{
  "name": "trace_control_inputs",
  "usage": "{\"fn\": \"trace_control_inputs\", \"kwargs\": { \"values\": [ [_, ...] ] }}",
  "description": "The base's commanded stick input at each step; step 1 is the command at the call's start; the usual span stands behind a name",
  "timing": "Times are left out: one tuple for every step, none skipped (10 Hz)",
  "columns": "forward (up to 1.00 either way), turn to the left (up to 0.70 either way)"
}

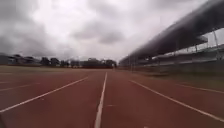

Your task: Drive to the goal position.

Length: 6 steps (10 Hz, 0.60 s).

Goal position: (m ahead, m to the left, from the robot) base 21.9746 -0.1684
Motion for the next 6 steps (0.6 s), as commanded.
{"fn": "trace_control_inputs", "kwargs": {
  "values": [
    [0.7,0.0],
    [0.7,0.0],
    [0.7,0.0],
    [0.7,0.0],
    [0.7,0.0],
    [0.7,0.0]
  ]
}}
